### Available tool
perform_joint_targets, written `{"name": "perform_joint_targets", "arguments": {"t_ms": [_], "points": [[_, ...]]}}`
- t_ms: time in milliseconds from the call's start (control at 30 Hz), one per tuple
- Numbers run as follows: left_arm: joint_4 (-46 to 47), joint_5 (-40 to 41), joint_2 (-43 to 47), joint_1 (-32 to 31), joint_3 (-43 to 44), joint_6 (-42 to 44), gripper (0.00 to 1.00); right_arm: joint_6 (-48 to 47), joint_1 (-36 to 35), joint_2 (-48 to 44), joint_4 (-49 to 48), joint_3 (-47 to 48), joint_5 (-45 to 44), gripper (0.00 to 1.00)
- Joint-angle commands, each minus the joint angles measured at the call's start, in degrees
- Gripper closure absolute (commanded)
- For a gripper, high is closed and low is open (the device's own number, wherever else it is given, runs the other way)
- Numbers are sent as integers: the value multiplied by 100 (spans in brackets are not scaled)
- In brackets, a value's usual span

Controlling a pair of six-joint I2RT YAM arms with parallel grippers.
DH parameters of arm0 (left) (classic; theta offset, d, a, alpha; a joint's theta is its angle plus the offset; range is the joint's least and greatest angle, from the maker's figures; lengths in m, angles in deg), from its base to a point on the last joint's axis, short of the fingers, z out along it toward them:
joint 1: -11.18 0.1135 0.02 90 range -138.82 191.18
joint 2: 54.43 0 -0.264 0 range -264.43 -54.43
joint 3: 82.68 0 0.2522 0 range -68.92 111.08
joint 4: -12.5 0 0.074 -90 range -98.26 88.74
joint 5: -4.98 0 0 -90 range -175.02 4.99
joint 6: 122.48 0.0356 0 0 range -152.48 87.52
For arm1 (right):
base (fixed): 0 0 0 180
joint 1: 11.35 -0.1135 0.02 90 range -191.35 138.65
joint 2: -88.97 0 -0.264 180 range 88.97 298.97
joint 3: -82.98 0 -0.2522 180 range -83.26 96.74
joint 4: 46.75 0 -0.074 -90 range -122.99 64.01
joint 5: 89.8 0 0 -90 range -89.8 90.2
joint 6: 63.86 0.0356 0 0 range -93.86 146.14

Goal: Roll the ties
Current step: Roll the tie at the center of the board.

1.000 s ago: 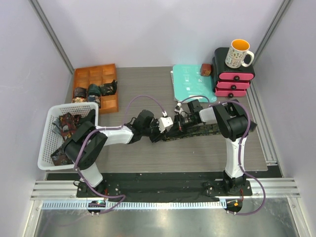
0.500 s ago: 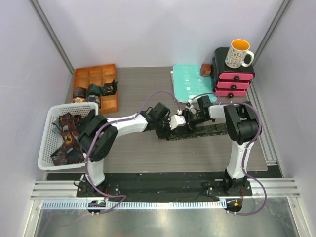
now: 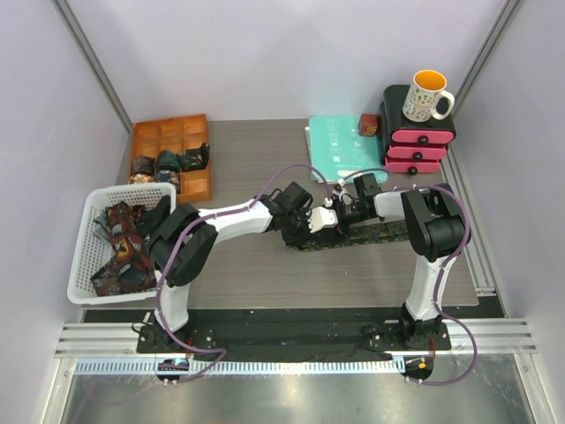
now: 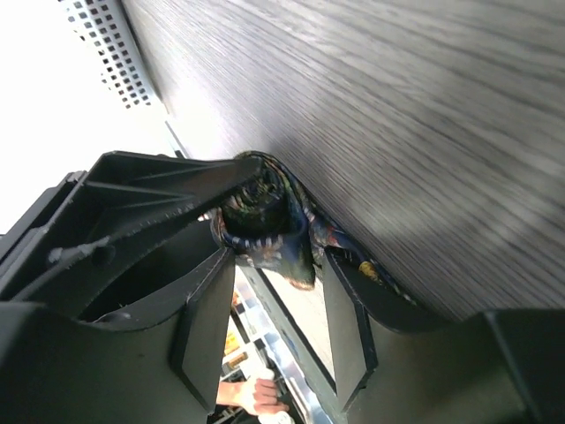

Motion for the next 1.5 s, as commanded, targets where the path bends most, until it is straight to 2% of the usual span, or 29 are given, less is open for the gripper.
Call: {"name": "perform_joint_targets", "arguments": {"t_ms": [0, 100, 167, 200, 300, 333, 400, 467, 533, 600, 767, 867, 967, 1100, 1200, 1233, 1333, 1367, 1433, 1467], "points": [[-445, 303, -402, -19, 46, 209, 64, 403, -168, -41, -760, -171, -169, 49], [-498, 294, -438, -19, 116, 262, 64, 350, -212, 38, -769, -197, -186, 53], [-586, 268, -490, -28, 204, 279, 64, 228, -221, 74, -690, -197, -309, 72], [-604, 277, -491, -28, 222, 262, 64, 166, -213, 100, -568, -189, -362, 87], [-630, 180, -386, -10, 196, 244, 62, -132, -142, 179, -234, -180, -599, 98], [-578, 41, -342, 51, 170, 227, 60, -203, -116, 197, -146, -189, -687, 99], [-446, -135, -96, 130, -5, 78, 50, -387, -11, 249, -23, -232, -836, 99], [-209, -485, 80, 288, -198, -19, 36, -545, 25, 302, 74, -233, -898, 99], [89, -601, 309, 419, -331, -256, 30, -634, 69, 363, 145, -233, -960, 99], [344, -891, 527, 508, -559, -405, 27, -739, 95, 399, 171, -259, -986, 99], [1688, -1322, 871, 570, -1322, -722, 19, -862, 121, 566, 224, -242, -1083, 99], [2374, -1524, 863, 570, -1552, -837, 17, -924, 113, 636, 242, -250, -1109, 99], [2657, -1578, 635, 535, -1466, -811, 16, -933, 113, 698, 233, -250, -1144, 99], [2745, -1604, 327, 500, -1263, -784, 21, -854, 113, 707, 102, -268, -1145, 99], [2343, -1648, 248, 464, -1062, -565, 42, -749, 113, 715, 5, -277, -1171, 99], [2227, -1622, 265, 447, -956, -503, 53, -687, 104, 715, -48, -294, -1180, 99], [1218, -1455, 248, 359, -440, -100, 65, -485, 34, 672, -171, -233, -1215, 98], [937, -1237, 213, 315, -272, -3, 66, -345, 16, 645, -180, -198, -1206, 91], [233, -964, 99, 192, 88, 279, 70, -239, 25, 514, -102, -49, -1057, 85], [57, -693, 46, 148, 186, 340, 71, -239, 60, 435, 151, 4, -1013, 77]]}}
